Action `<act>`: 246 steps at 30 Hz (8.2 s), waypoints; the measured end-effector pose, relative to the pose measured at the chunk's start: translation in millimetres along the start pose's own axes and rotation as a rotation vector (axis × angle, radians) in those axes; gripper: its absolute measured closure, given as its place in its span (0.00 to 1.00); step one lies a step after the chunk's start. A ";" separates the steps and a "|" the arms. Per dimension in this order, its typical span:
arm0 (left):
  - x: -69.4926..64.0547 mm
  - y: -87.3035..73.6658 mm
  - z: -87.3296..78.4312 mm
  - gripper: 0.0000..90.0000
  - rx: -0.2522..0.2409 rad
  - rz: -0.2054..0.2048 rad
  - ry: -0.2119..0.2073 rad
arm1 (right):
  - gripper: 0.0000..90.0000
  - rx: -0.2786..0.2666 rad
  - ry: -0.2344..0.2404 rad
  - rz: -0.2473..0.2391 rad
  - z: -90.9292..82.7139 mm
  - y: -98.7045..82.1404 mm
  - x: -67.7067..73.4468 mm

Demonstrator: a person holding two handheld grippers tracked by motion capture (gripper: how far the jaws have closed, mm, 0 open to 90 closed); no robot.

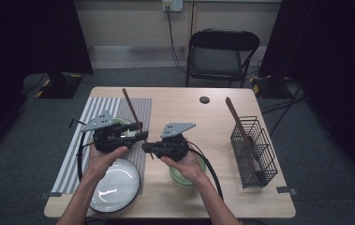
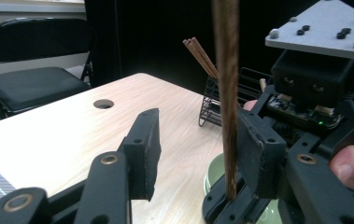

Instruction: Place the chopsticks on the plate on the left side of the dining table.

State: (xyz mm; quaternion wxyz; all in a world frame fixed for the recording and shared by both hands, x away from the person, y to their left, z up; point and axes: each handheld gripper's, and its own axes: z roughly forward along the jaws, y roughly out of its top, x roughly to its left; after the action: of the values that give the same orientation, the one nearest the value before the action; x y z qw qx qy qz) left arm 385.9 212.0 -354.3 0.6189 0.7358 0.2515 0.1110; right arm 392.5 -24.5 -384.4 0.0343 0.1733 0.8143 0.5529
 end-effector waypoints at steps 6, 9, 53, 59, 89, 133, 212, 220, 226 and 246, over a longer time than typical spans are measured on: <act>-1.4 0.9 1.8 0.54 0.005 -0.001 -0.008 | 0.96 0.015 -0.033 -0.022 -11.6 -0.8 4.0; -1.7 1.4 2.2 0.53 0.009 0.000 -0.005 | 0.96 0.024 -0.035 -0.019 -16.1 -3.1 3.4; 5.4 4.9 -11.0 0.37 -0.032 -0.019 0.082 | 0.96 0.066 -0.050 -0.017 -35.7 -29.5 10.9; 11.5 0.8 -9.8 0.37 -0.031 -0.038 0.087 | 0.96 0.056 -0.054 -0.003 -40.7 -28.8 7.4; 29.1 -6.2 -19.2 0.34 -0.035 -0.088 0.116 | 0.96 -0.006 -0.077 -0.005 -63.5 -20.4 2.1; 57.8 -29.6 -20.7 0.35 0.032 -0.118 0.167 | 0.96 -0.011 -0.074 0.011 -74.2 -19.6 -2.7; -5.8 -42.9 45.2 0.95 0.146 0.006 -0.386 | 0.61 -0.141 -0.075 0.119 -95.7 -8.7 -11.1; -16.2 -46.3 55.3 0.94 0.176 0.013 -0.368 | 0.91 -0.160 -0.081 0.083 -91.5 -6.8 -2.9; -25.4 -46.1 62.2 0.95 0.206 0.032 -0.374 | 0.94 -0.175 -0.036 0.102 -90.1 -5.5 0.4; -29.7 -45.8 63.2 0.94 0.211 0.053 -0.374 | 0.77 -0.193 -0.018 0.112 -90.4 -3.0 3.0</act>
State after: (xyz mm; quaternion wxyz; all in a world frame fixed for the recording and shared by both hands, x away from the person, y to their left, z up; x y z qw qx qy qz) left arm 380.0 147.8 -407.4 0.5714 0.8105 0.1232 -0.0381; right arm 366.6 -104.9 -351.8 0.0270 0.2194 0.7459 0.6283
